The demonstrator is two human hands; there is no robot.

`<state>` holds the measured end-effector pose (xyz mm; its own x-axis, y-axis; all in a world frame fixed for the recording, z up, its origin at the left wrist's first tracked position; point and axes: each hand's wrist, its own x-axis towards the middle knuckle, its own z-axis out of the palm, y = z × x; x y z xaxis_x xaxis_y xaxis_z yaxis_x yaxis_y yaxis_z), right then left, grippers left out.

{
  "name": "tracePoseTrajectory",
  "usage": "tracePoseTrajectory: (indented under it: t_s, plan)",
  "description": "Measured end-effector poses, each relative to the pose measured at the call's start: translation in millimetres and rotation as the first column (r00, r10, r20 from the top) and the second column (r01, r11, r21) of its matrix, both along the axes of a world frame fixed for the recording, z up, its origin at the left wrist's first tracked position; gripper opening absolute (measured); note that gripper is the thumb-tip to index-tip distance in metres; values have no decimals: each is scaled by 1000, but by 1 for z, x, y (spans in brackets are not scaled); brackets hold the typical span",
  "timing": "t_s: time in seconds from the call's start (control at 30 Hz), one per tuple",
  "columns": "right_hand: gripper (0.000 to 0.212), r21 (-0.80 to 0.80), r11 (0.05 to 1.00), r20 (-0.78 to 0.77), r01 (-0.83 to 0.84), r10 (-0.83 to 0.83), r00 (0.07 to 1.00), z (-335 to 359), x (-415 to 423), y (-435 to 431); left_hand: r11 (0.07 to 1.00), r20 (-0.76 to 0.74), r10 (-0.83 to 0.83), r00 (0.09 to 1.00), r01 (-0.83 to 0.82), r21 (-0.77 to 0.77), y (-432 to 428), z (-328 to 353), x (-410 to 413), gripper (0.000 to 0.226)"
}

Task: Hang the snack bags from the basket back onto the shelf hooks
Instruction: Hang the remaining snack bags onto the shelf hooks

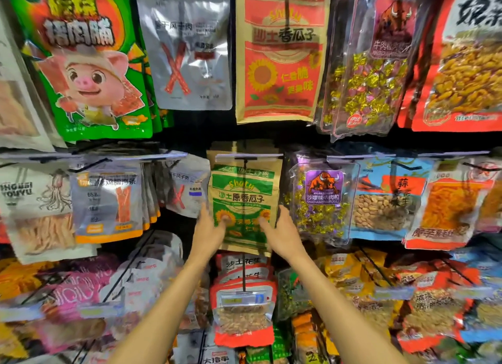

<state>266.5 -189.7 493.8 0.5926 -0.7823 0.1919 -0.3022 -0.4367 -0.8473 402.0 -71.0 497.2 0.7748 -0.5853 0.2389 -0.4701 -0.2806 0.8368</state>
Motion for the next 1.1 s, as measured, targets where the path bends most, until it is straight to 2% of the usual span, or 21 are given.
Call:
tracePoseTrajectory:
  t_s: [0.13,0.2,0.33,0.47,0.57,0.73,0.9,1.0,1.1]
  plan:
    - [78,43,998,-1,40,-40,999,-7,16,-17,1000,-57,-20,998,20,2,-6,-11,22,57]
    - [75,73,996,18,59,-60,998,-4,20,-16,1000,-87,-27,996,28,6,-11,-18,33,50]
    - [63,54,998,65,41,-44,997,-1,24,-18,1000,-171,-4,985,3,-6,-21,-22,42,51]
    - [65,18,999,101,27,-29,994,-6,30,-20,999,-213,20,977,-27,-28,-28,-24,44,51]
    - [65,106,993,145,61,-76,987,-7,33,-21,1000,-163,21,986,-20,7,-29,-31,49,55]
    - [55,126,991,147,50,-68,987,-2,36,-28,994,-105,-33,994,44,100,-25,-35,62,72]
    - [64,105,992,123,65,-78,989,-3,41,-32,987,-45,-14,999,21,156,-26,-35,67,73]
    - [84,91,993,101,81,-90,991,-11,47,-41,986,-18,-17,1000,20,163,-26,-34,68,70]
    - [91,131,989,66,70,-79,995,-15,47,-47,983,-2,-29,1000,28,183,-26,-35,67,67]
